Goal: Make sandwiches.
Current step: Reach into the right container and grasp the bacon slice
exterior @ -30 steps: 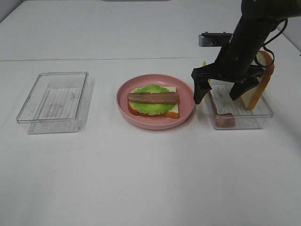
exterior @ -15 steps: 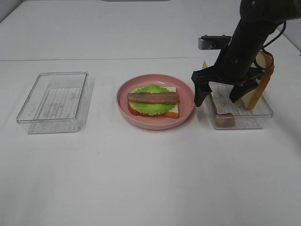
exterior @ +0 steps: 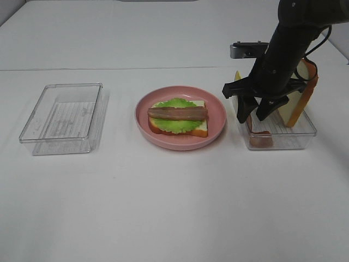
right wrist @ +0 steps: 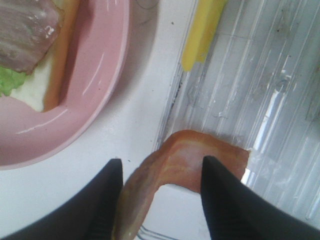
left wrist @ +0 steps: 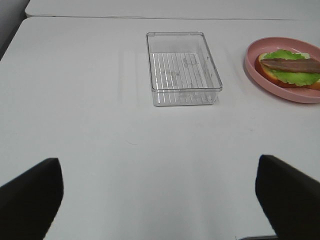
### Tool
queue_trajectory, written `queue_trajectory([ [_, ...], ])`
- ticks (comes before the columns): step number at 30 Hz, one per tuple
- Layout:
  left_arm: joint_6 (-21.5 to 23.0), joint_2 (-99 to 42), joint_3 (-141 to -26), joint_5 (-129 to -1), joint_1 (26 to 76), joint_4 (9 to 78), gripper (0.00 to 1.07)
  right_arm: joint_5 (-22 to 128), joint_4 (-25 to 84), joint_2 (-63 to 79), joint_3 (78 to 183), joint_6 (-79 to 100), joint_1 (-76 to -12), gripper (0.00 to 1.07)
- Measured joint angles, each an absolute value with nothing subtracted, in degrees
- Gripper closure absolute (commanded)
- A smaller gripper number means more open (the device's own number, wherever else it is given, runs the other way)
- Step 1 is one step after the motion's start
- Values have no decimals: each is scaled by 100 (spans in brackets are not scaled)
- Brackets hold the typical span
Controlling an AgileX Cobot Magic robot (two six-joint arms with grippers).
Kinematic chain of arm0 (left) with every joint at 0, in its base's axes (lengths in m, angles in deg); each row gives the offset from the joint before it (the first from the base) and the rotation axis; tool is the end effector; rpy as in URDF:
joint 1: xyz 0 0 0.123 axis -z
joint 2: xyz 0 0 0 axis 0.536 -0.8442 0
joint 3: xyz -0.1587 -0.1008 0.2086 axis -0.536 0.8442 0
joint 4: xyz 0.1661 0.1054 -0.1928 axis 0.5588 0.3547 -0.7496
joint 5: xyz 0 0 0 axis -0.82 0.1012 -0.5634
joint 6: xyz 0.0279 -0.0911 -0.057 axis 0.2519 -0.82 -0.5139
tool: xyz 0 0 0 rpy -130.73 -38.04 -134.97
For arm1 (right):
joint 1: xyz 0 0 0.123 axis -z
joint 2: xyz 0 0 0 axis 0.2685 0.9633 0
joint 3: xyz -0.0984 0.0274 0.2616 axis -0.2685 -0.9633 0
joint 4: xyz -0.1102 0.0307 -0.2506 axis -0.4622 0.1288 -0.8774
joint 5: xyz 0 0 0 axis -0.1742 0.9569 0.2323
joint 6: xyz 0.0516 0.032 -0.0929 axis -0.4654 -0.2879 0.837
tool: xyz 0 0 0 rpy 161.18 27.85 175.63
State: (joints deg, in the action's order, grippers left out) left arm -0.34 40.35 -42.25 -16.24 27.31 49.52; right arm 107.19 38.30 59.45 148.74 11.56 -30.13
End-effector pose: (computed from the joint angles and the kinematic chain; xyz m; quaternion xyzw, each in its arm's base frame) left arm 0.0384 -0.0115 0.2825 -0.0149 0.8459 -0.0408 0.5315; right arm 0.4239 0.1246 0.1180 -0.1259 0.9862 0.0740 0.0779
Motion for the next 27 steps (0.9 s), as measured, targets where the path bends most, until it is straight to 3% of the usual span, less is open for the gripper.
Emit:
queue_trajectory([
  [11, -34, 4035, -4225, -1624, 2731, 4952, 9, 10714, 3830, 5945, 14874, 1156, -3013, 67],
  [14, -34, 4035, -4225, -1624, 2731, 4952, 9, 10714, 3830, 5945, 14874, 1156, -3013, 73],
  [16, -34, 4035, -4225, -1624, 2731, 4952, 9, 10714, 3830, 5945, 14874, 1156, -3013, 87],
  [17, -34, 4035, -4225, -1624, 2731, 4952, 9, 10714, 3830, 5945, 14874, 1156, -3013, 87],
  [18, -34, 4035, -4225, -1624, 2731, 4952, 9, 10714, 3830, 5945, 14874, 1156, -3013, 103],
  [27, -34, 4035, -4225, -1624, 2731, 4952, 9, 10714, 3830, 5945, 14874, 1150, -3013, 107],
])
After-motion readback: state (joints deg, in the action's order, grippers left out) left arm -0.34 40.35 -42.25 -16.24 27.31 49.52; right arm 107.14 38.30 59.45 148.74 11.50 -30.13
